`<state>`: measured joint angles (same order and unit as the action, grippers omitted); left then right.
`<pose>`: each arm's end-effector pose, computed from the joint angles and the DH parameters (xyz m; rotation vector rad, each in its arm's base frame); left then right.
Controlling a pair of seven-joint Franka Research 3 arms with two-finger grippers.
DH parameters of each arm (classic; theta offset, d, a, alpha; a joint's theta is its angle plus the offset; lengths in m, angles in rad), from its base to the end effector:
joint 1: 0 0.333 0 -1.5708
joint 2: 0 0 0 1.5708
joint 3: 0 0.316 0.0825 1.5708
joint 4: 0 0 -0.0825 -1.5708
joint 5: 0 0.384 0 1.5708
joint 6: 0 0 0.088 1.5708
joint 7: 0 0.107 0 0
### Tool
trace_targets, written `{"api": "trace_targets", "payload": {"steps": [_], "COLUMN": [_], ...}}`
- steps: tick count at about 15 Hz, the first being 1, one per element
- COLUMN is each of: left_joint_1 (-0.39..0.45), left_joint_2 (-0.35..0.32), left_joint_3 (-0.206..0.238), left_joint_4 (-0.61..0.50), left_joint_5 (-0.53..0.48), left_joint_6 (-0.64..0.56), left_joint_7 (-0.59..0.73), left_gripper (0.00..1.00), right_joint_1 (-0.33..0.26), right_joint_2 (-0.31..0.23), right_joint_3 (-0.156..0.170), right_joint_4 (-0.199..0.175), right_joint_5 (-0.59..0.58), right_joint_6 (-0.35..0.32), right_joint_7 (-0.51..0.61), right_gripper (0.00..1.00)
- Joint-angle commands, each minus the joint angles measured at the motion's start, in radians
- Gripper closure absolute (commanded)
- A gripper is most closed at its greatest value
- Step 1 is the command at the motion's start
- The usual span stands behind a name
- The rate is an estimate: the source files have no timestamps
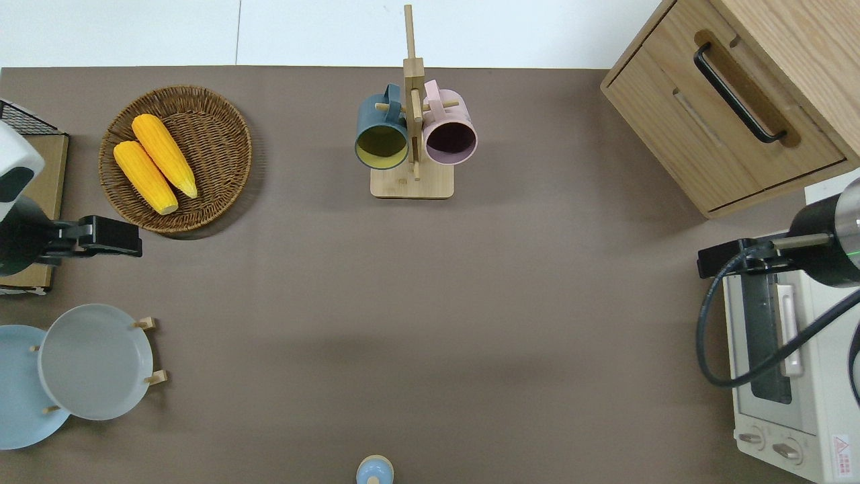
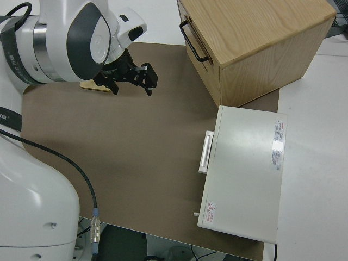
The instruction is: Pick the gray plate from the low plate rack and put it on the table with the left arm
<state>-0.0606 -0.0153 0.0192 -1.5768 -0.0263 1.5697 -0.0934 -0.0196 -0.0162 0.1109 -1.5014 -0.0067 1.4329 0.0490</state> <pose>0.5492 -0.0255 0.6301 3.1135 0.0808 0.0099 0.5330 0.0486 0.6538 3.1278 0.0649 -0.0809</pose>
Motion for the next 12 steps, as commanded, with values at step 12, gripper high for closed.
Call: {"api": "trace_targets", "payload": {"steps": [12], "left_joint_1": [0.001], "left_joint_2": [-0.014], "left_joint_3": [-0.005], "left_joint_4": [-0.006], "left_joint_5": [-0.003], "left_joint_6": [-0.033], "left_joint_7": [-0.012], "left_gripper": [0.0], "right_joint_1": [-0.025], "right_joint_2": [-0.002], "right_joint_3": [0.018], "right_joint_4": [0.007], "right_joint_5": [0.019], "right_joint_6": [-0.015], "right_joint_7": [0.009], "right_gripper": [0.011]}}
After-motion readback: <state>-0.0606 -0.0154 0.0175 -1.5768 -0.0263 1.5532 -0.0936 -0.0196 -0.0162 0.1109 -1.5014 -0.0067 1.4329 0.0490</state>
